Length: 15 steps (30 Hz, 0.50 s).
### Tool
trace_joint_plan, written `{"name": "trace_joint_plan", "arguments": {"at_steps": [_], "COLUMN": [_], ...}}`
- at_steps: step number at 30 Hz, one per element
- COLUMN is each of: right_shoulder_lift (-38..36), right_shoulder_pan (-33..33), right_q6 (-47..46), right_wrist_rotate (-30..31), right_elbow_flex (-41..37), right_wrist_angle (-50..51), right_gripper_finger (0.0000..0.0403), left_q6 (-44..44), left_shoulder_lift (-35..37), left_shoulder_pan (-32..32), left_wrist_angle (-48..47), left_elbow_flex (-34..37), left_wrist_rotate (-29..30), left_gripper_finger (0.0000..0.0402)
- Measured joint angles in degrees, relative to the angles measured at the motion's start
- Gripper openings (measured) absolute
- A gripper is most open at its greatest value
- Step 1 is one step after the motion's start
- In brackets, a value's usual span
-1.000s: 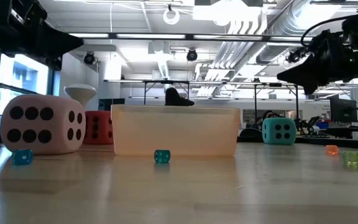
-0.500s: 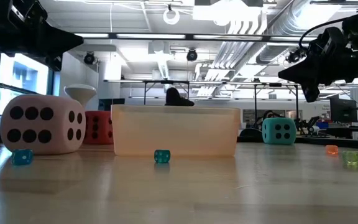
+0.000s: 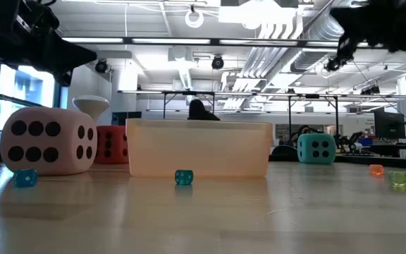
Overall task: Pick & Place Dice
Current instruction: Put the small orange die into the orange bin
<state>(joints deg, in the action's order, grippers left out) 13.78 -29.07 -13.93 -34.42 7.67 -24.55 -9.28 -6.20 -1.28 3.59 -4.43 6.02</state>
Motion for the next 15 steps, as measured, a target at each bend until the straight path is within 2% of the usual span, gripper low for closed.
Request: {"name": "trace_joint_plan", "arguments": {"at_steps": [3, 9, 12, 15], "right_shoulder_lift": [0.7, 2.3, 3.1, 4.6], "right_shoulder_pan": [4.9, 16.2, 21.5, 27.1], "right_q6": [5.0, 10.5, 4.3, -3.5], "right_wrist_rotate": [3.5, 23.2, 31.2, 32.4], "right_elbow_flex": [4.6, 13.1, 13.7, 13.9], "right_wrist_angle": [11.5, 38.3, 41.2, 40.2], "right_gripper_finger": [0.0002, 0.0002, 0.0002, 0.0002], "left_q6": [-0.1, -2.2, -3.4, -5.4], "left_shoulder_lift": [-1.3, -3.5, -4.3, -4.9], "left_shoulder_pan": [0.1, 0.1, 0.1, 0.1], "left_wrist_angle": [0.0, 0.1, 0.1, 0.1], "left_elbow_flex": [0.0, 0.0, 0.0, 0.0], "left_wrist_rotate": [0.0, 0.0, 0.0, 0.0], "left_gripper_finger": [0.0000, 0.0000, 0.0000, 0.0000]}}
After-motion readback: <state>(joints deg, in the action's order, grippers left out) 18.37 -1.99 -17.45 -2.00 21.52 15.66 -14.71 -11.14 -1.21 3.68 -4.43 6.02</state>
